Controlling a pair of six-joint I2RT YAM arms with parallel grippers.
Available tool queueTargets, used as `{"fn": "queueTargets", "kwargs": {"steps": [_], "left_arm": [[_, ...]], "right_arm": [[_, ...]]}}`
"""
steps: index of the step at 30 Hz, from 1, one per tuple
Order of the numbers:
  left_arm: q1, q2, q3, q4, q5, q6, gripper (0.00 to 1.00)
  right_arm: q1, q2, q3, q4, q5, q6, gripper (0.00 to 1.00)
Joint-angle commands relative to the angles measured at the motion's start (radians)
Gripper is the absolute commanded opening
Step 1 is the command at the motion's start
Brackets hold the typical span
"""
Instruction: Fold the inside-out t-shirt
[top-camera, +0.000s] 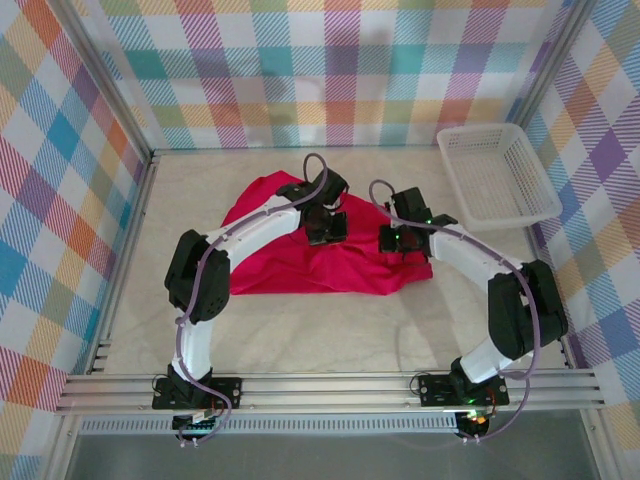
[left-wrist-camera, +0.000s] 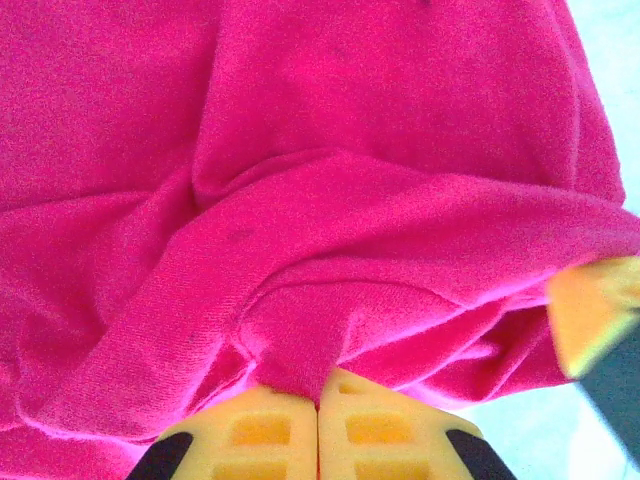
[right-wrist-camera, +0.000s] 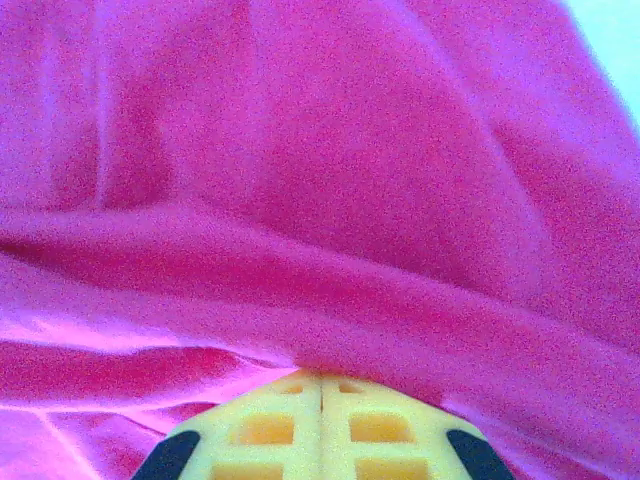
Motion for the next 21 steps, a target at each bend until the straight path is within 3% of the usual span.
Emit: {"fn": "queueTargets", "kwargs": {"steps": [1,10,14,19,21], "left_arm": [[0.005,-0.044,-0.015,0.026,0.019,0.005,0.06],[0.006,0.045,0.049,0.050,0.031,0.002,0.09],[0.007,0.085,0.102,0.036,0.017,-0.002,0.10],[0.016,0.099,0.140,0.041,0.033,-0.019,0.09],[0.019,0.094,0.143,0.042,0.033,-0.026,0.09]], "right_arm": [[-0.010,-0.058,0.077,-0.049,0.030,-0.002,0.00],[-0.120,0.126,0.236,-0.064,0.052,-0.035,0.00],[-0.129,0.254,0.374,-0.204,0.009,-0.034,0.00],[-0.124,0.135,0.296,-0.183,-0.111,0.041,0.30],[-0.117,0.062,0.238,-0.169,-0.147,0.083,0.32]]}}
